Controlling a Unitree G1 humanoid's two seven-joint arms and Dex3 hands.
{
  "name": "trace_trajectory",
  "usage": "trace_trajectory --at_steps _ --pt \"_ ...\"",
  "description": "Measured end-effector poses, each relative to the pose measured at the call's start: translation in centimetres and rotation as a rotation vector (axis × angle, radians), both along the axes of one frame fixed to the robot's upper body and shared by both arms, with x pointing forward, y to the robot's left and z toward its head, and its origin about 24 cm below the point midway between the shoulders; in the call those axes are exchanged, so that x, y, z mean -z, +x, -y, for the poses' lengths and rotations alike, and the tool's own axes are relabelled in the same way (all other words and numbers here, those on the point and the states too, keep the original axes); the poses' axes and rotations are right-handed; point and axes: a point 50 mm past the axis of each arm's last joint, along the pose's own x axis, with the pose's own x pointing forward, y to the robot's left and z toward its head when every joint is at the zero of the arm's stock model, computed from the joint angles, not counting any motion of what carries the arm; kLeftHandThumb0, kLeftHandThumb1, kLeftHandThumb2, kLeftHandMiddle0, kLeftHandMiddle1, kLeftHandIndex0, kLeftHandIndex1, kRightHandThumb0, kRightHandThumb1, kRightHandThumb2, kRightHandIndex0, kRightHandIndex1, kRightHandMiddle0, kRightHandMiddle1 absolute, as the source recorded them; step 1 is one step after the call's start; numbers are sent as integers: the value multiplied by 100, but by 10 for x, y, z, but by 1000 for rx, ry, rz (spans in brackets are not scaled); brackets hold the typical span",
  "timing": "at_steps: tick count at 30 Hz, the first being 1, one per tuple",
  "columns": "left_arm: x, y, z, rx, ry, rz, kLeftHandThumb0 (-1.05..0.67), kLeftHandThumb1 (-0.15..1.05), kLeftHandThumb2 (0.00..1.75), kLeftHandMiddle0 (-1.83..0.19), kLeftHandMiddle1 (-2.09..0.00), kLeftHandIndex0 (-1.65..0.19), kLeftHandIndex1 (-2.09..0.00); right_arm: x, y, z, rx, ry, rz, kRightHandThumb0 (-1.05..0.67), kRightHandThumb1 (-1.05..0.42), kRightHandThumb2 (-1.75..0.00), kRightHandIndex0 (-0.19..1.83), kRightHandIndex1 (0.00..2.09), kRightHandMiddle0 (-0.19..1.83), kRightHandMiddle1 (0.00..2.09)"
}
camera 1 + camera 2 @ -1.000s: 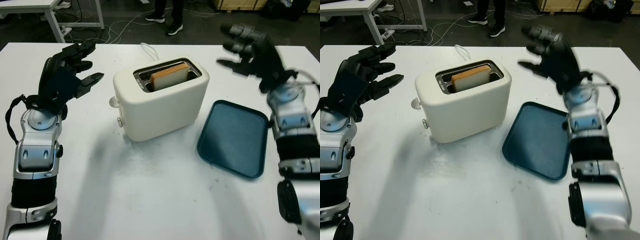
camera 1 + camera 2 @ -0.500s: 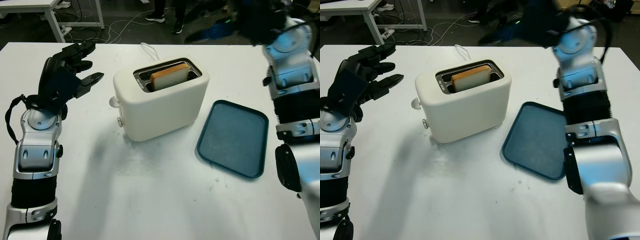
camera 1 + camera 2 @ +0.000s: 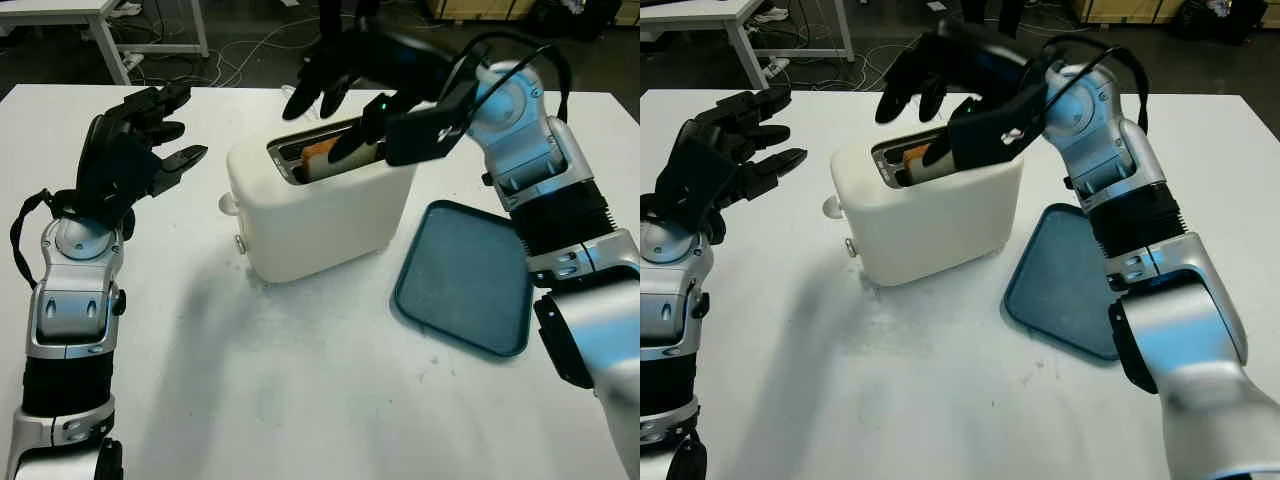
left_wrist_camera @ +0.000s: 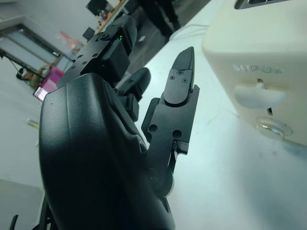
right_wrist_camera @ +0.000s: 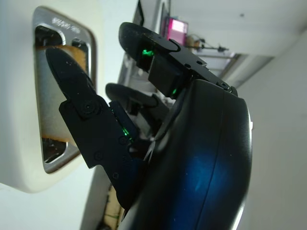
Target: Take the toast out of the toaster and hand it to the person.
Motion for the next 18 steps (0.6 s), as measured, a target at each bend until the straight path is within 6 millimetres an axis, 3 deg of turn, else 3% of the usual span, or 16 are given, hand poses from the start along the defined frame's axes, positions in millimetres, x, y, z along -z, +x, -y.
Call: trace_trajectory --at_steps 3,8,11,13,18 --pt "0 0 0 0 0 2 -16 92 10 -28 -63 -56 -1 4 1 0 18 -32 37 -54 -62 -1 70 105 98 13" --pt "0 0 0 -2 0 3 -16 92 11 -29 -62 -56 -1 8 3 1 42 -55 102 -45 -61 0 71 121 101 10" --pt "0 0 0 -4 0 4 -16 92 11 -29 -62 -56 -1 13 5 3 54 -80 128 -40 -62 -1 71 115 101 9" --pt "-1 0 0 -5 -1 4 -16 92 11 -29 -62 -56 -1 17 6 4 63 -104 145 -37 -64 0 68 129 102 7" --pt "0 0 0 -7 -2 5 -16 92 11 -30 -62 -56 -1 21 8 5 80 -132 162 -33 -67 -1 66 104 102 4"
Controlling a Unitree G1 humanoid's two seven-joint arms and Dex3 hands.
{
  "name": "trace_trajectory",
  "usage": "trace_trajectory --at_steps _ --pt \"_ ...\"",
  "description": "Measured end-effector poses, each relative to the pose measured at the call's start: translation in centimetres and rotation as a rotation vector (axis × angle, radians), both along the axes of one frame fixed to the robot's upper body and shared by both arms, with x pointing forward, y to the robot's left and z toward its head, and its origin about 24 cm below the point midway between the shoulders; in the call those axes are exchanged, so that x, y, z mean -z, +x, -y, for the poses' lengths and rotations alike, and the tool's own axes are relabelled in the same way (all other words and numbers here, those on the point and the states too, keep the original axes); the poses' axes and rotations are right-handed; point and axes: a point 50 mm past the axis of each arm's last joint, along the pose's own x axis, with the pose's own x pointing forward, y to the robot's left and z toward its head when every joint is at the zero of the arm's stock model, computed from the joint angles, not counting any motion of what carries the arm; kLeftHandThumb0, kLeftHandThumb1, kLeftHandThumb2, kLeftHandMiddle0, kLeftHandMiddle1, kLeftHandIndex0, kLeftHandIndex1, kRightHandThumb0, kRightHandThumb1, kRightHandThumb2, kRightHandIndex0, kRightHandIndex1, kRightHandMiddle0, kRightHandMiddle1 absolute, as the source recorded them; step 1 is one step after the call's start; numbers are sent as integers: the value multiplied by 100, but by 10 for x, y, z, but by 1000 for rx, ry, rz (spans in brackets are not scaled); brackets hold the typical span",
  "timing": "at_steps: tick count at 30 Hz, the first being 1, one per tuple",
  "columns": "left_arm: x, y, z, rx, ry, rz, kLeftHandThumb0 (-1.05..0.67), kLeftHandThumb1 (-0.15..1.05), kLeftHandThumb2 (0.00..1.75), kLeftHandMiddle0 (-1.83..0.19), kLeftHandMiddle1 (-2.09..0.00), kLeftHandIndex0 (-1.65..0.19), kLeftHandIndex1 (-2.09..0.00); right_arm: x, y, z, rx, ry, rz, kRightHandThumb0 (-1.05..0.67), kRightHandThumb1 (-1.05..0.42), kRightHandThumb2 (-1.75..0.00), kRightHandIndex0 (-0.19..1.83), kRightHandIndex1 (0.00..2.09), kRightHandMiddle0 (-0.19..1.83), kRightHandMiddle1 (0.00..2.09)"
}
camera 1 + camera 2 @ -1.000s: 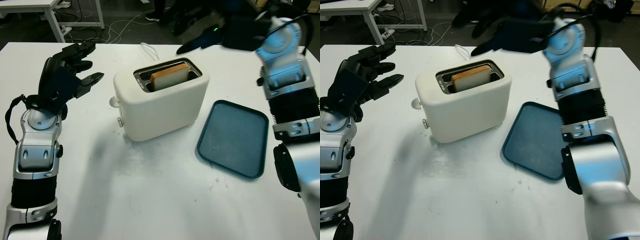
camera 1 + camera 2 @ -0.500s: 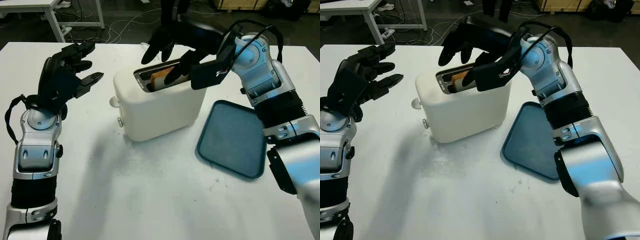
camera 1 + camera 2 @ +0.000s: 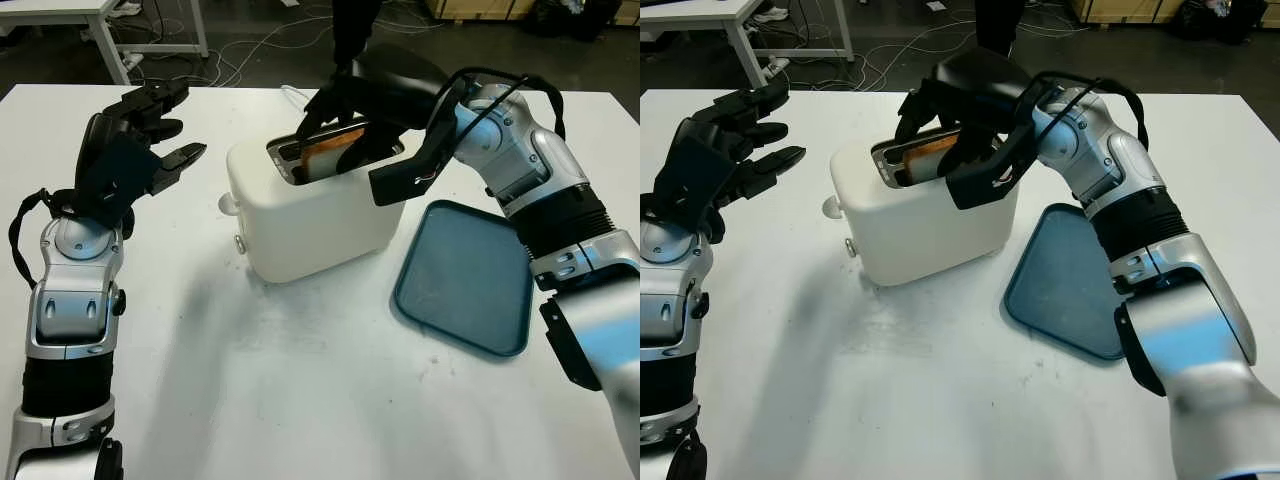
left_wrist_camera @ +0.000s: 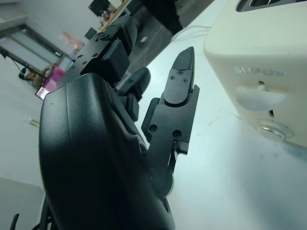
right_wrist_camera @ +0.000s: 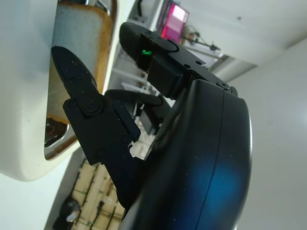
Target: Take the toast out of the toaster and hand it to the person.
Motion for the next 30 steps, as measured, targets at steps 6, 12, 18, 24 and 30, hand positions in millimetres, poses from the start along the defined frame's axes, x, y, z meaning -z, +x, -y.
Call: trace_trajectory --at_steps 6,12,18,24,30 --pt "0 0 1 2 -4 2 -16 92 11 -29 -61 -56 -1 3 2 1 10 -1 -6 -34 -66 0 73 76 104 3" --pt "-1 0 1 2 -2 4 -16 92 11 -30 -61 -56 -1 4 2 2 13 -13 -17 -35 -66 0 81 74 107 3" --pt "-1 0 1 2 0 4 -16 92 11 -30 -60 -56 -1 5 3 3 27 -37 -46 -37 -68 -1 95 87 115 7" --pt "0 0 1 -2 -2 -4 -15 92 12 -30 -59 -55 0 8 7 3 72 -58 -117 -45 -72 -1 95 130 127 18" --pt "0 0 1 -2 -2 -6 -14 92 12 -30 -58 -55 0 8 8 -1 90 -111 -145 -54 -80 0 104 113 106 60"
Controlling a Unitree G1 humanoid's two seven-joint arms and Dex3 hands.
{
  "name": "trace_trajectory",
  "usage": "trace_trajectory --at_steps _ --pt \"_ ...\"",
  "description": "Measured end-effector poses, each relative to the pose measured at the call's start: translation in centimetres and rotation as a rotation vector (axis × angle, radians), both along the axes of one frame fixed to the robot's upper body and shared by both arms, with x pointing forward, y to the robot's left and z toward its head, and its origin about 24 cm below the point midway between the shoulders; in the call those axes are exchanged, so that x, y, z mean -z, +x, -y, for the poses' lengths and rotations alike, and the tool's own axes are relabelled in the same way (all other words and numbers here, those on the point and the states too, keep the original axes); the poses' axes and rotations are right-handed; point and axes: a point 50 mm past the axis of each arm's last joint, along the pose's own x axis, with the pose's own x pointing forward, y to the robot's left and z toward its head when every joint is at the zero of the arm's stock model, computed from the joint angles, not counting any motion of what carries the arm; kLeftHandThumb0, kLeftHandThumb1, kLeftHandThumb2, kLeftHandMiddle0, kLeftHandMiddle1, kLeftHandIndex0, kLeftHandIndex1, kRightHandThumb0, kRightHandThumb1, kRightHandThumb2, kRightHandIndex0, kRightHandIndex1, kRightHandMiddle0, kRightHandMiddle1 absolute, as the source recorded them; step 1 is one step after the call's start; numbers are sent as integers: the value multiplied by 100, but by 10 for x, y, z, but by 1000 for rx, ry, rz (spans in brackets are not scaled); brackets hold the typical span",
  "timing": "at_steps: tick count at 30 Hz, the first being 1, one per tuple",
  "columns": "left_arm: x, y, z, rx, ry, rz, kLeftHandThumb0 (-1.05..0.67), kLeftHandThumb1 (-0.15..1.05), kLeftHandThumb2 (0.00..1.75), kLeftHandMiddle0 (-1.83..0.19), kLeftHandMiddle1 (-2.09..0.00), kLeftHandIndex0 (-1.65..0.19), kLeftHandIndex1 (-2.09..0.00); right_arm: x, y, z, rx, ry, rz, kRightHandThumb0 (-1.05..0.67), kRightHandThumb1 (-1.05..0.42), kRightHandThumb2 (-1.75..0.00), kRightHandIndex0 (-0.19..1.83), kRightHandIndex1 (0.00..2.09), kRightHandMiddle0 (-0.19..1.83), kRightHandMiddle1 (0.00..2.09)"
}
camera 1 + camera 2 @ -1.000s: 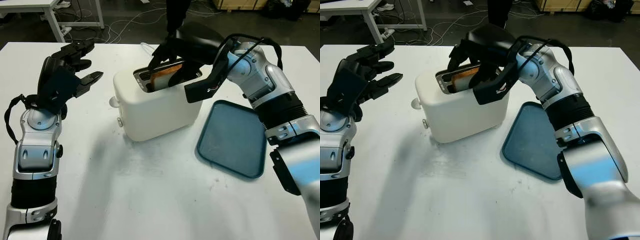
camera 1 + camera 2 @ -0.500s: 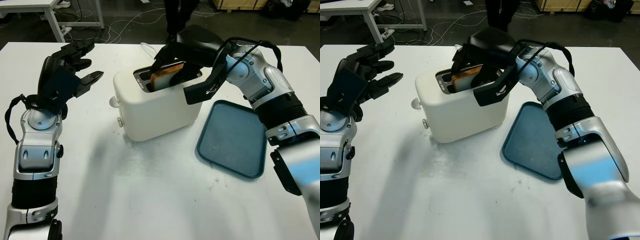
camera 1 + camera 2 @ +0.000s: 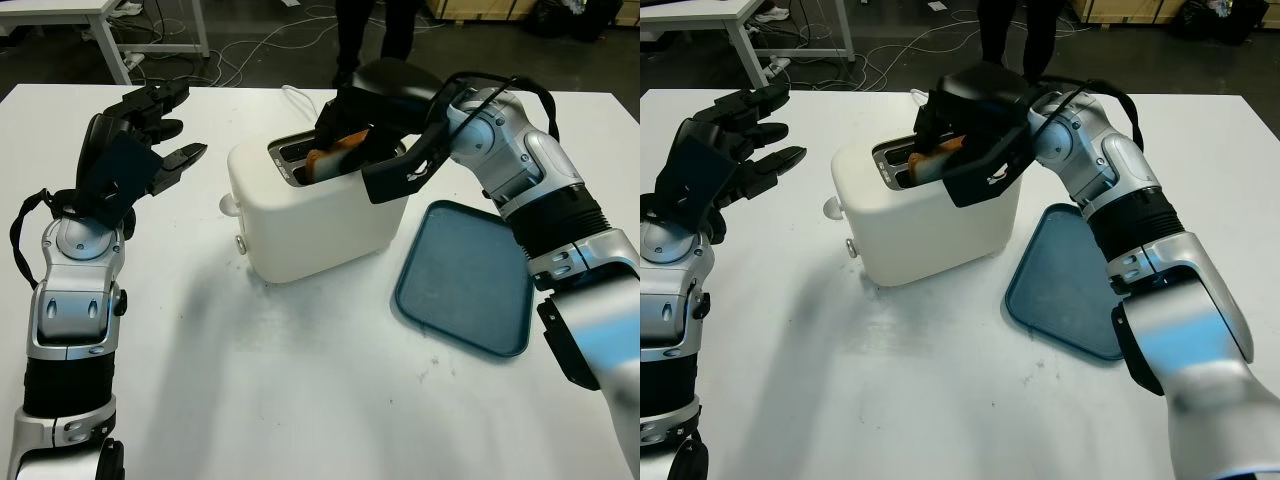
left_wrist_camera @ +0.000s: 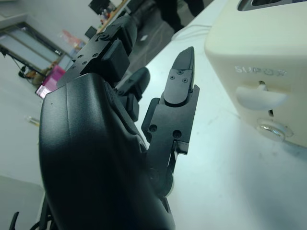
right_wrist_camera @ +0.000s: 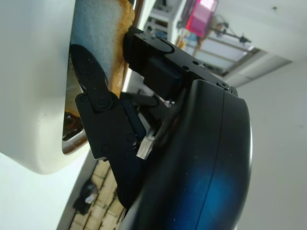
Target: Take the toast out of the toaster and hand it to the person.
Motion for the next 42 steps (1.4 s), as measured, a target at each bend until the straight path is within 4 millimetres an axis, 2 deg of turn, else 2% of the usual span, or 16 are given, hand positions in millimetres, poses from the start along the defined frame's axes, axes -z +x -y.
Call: trace_trajectory --at_steps 7,9,10,12,14,16,18,23,27,29,38,42 --pt "0 0 0 1 -1 0 -15 92 12 -31 -58 -55 0 1 0 -4 -3 -104 36 -65 -87 -1 102 137 92 91" --pt "0 0 0 1 -1 0 -15 92 12 -32 -58 -56 -1 3 -1 -4 -7 -138 57 -68 -88 0 102 143 87 107" --pt "0 0 0 1 -1 0 -16 92 12 -32 -58 -56 -1 4 0 -3 -7 -147 63 -70 -89 0 101 153 83 123" --pt "0 0 0 1 -1 0 -16 92 11 -32 -58 -56 -1 6 0 -2 -7 -153 60 -71 -91 -1 100 160 80 137" --pt "0 0 0 1 -2 0 -16 92 11 -31 -57 -56 -1 8 1 -1 -4 -160 55 -73 -92 -5 101 164 81 144" --pt "0 0 0 1 -3 -1 -15 92 12 -31 -57 -55 0 10 1 -1 -3 -176 75 -74 -92 -10 102 172 80 159" --pt "0 0 1 1 -5 -2 -15 92 11 -31 -57 -55 0 11 1 -1 -8 -189 101 -66 -92 -22 105 174 80 171" --pt "0 0 1 1 -5 -2 -15 92 12 -31 -57 -55 0 13 1 2 -17 -174 115 -51 -92 -41 106 175 77 174" --pt "0 0 0 1 -4 -2 -15 92 11 -32 -57 -56 -1 11 1 3 -18 -160 117 -47 -92 -47 104 175 75 175" --pt "0 0 0 1 -4 -2 -15 92 11 -32 -57 -55 0 9 1 5 -13 -146 113 -45 -92 -44 102 175 74 175" --pt "0 0 0 1 -4 -2 -16 92 12 -32 -56 -55 0 -18 5 23 41 108 93 -44 -92 -45 103 175 71 175" --pt "0 0 0 1 -4 -2 -16 92 12 -32 -56 -55 0 -37 10 32 63 243 86 -46 -92 -47 99 175 70 175"
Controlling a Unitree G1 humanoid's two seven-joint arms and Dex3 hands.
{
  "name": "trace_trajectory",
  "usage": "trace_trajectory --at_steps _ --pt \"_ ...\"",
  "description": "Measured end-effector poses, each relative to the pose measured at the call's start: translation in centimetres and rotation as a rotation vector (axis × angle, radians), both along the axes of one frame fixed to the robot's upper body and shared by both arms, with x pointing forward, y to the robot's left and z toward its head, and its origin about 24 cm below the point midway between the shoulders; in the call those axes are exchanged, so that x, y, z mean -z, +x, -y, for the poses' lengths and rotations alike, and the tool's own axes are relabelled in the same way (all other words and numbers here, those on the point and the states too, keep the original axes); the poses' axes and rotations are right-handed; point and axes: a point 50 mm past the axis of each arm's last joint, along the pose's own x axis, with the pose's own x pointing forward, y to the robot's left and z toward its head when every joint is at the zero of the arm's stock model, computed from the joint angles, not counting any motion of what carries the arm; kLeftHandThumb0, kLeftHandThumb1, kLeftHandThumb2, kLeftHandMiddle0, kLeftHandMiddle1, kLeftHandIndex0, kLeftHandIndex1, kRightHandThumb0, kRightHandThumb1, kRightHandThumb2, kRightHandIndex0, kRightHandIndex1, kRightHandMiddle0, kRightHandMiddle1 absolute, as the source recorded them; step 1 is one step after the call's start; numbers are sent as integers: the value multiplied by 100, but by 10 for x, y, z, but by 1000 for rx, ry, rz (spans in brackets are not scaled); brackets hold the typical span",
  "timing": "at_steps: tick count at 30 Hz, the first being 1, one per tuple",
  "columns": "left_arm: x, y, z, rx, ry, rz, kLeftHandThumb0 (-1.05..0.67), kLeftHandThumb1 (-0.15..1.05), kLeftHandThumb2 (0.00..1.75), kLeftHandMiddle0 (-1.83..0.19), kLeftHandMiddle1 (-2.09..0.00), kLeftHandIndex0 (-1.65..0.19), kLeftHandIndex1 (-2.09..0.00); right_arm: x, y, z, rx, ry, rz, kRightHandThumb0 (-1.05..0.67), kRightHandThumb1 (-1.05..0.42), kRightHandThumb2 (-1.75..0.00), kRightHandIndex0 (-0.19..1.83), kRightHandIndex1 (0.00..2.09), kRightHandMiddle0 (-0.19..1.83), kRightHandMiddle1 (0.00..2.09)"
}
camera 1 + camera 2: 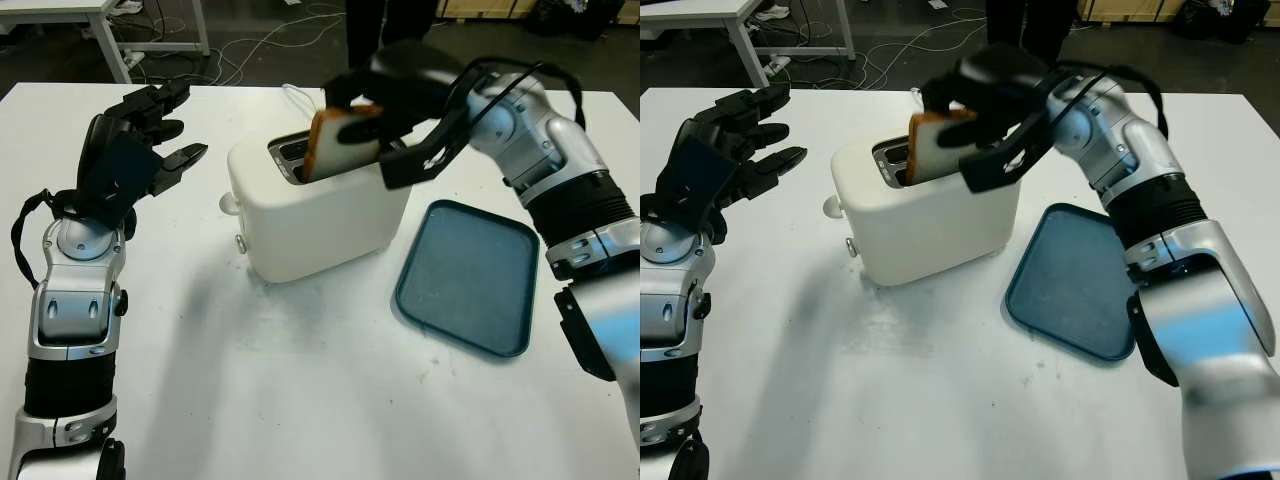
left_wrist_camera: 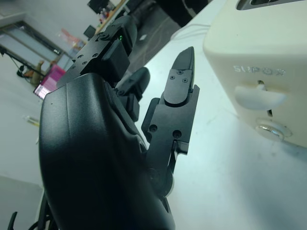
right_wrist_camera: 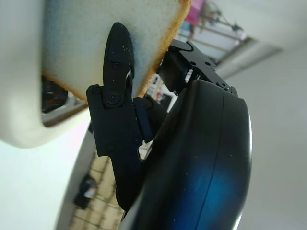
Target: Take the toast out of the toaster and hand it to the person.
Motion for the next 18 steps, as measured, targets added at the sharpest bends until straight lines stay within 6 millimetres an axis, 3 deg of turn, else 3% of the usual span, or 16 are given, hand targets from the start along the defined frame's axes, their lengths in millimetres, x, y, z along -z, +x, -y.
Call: trace_trajectory --at_steps 10,18 --pt "0 0 0 0 0 0 -15 92 12 -32 -55 -55 0 -46 7 20 73 229 52 -56 -92 -49 108 175 83 175" --pt "0 0 0 1 -1 1 -15 92 11 -32 -56 -55 0 -32 22 56 268 356 -11 -43 -92 -46 102 175 76 175"
